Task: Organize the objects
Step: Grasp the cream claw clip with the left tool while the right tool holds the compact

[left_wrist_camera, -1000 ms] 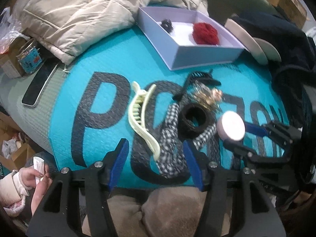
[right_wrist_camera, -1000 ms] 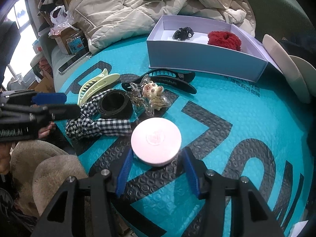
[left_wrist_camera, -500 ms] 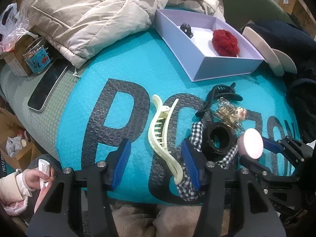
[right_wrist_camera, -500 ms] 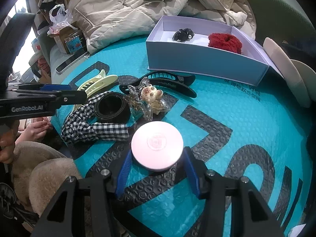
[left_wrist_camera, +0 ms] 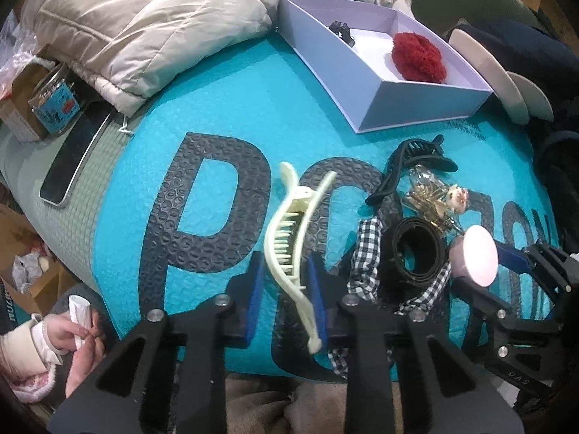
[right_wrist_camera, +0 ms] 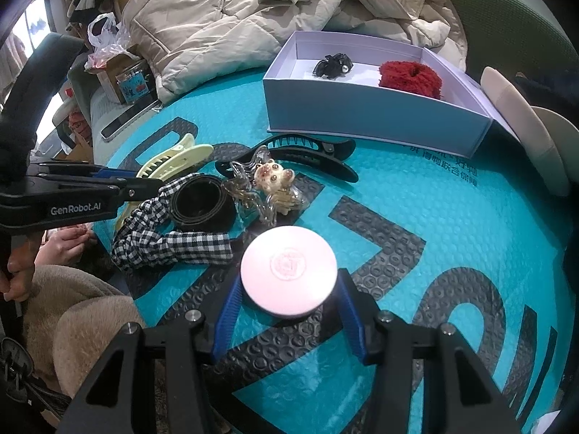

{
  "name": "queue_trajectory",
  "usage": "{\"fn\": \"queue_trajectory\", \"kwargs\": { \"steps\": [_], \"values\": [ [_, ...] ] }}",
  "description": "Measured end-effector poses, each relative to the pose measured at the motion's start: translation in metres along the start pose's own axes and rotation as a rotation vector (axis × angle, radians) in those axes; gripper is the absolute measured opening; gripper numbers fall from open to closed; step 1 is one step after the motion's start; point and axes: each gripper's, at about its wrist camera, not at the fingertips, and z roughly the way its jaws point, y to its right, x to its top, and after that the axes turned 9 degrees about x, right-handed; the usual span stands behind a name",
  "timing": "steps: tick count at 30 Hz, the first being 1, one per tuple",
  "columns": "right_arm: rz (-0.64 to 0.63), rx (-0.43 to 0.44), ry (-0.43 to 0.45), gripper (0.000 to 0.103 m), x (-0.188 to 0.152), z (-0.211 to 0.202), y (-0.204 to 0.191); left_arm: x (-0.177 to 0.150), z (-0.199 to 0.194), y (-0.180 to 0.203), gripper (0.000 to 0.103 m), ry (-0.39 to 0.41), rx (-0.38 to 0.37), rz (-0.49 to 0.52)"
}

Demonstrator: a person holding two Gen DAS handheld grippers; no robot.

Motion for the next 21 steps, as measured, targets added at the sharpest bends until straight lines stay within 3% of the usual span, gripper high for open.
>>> {"fn": "queue_trajectory", "kwargs": {
  "steps": [21],
  "values": [
    [0.006, -0.002, 0.029, 0.051, -0.003, -0.021, -0.005, -0.007, -0.021, 0.013, 0.018, 0.003, -0.004, 0.065]
  ]
}}
